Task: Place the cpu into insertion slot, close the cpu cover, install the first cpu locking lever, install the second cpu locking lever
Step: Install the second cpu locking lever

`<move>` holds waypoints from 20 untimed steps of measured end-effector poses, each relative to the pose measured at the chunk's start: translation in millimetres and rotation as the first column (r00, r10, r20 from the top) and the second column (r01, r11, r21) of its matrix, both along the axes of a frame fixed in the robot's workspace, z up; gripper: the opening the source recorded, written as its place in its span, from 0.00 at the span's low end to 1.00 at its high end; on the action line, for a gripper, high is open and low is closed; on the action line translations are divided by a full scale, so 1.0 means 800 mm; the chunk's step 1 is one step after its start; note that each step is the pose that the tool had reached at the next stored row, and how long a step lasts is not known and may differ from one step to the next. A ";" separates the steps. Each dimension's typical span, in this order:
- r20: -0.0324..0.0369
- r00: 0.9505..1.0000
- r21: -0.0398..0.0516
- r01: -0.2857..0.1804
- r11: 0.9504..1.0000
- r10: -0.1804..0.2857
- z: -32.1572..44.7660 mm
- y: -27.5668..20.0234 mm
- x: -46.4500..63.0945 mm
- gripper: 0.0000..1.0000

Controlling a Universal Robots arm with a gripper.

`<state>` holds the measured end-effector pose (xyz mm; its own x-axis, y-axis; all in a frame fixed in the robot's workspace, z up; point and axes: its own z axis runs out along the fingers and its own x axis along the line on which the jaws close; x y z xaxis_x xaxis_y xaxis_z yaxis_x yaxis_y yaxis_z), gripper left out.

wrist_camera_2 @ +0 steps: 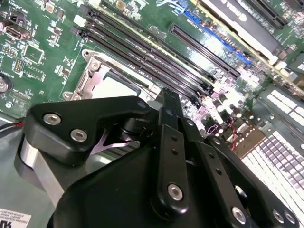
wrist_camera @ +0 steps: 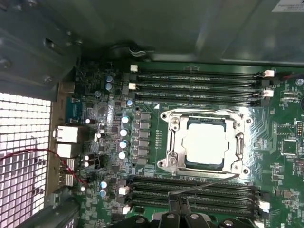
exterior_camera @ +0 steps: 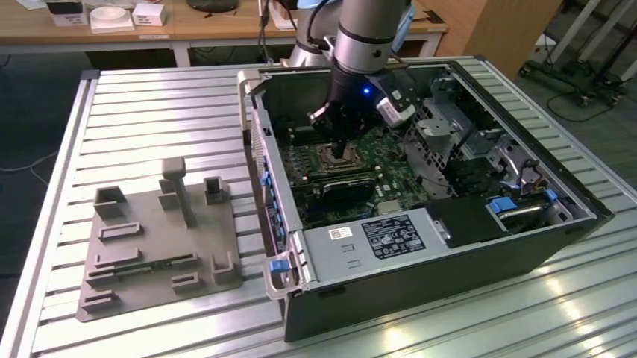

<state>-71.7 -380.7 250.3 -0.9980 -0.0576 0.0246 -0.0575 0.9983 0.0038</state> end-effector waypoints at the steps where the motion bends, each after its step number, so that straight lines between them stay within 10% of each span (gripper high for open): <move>1: 0.000 1.000 0.004 0.000 1.000 0.000 -0.0016 -0.0004 0.000 0.10; 13: 0.000 1.000 0.047 0.000 0.999 0.000 -0.0201 -0.0048 0.001 0.10; 20: -0.004 1.000 0.048 0.000 0.999 0.000 -0.0294 -0.0060 -0.007 0.10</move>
